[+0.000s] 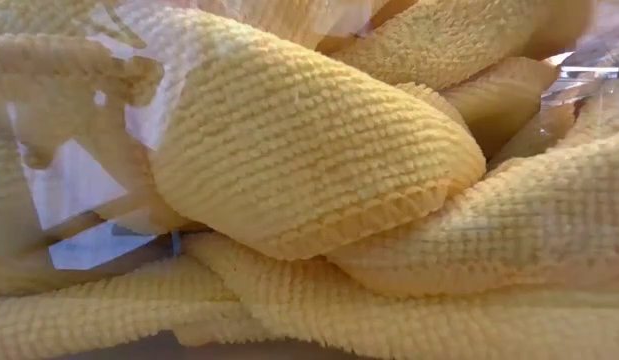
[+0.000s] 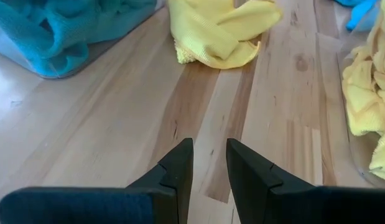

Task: Sort microfiber towel by color & place in baskets
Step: Put the blue towel into the top transparent bin

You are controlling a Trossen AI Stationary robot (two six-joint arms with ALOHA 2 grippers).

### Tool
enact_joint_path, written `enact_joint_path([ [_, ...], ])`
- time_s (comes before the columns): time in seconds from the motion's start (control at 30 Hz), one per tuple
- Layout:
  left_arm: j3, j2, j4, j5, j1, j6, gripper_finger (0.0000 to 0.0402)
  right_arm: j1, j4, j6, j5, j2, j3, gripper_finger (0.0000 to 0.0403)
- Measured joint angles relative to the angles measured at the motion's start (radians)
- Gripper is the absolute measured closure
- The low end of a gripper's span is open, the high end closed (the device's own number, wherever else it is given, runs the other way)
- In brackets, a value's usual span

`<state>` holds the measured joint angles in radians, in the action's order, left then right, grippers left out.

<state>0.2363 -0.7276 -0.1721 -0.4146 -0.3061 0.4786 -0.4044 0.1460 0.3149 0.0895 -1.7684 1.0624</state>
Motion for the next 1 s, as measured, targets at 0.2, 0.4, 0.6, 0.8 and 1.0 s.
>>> enact_joint_path([
  [0.2, 0.000, 0.000, 0.007, -0.051, 0.000, -0.017, 0.0316, -0.008, 0.027, 0.024, 0.122, -0.002, -0.008, 0.0274],
  [0.4, 0.000, 0.000, 0.006, -0.067, 0.000, -0.020, 0.0316, -0.005, 0.109, -0.001, 0.112, 0.018, -0.008, 0.0274],
  [0.6, 0.000, 0.000, 0.004, -0.067, 0.000, -0.046, 0.0316, 0.007, 0.094, -0.027, 0.110, 0.083, -0.008, 0.0274],
  [0.8, 0.000, 0.000, 0.004, -0.067, 0.000, -0.046, 0.0316, 0.008, -0.002, -0.028, 0.087, 0.205, -0.031, 0.0274],
  [1.0, 0.000, 0.000, 0.005, -0.067, 0.000, -0.046, 0.0316, 0.059, -0.001, 0.047, 0.113, 0.414, -0.222, 0.0274],
])
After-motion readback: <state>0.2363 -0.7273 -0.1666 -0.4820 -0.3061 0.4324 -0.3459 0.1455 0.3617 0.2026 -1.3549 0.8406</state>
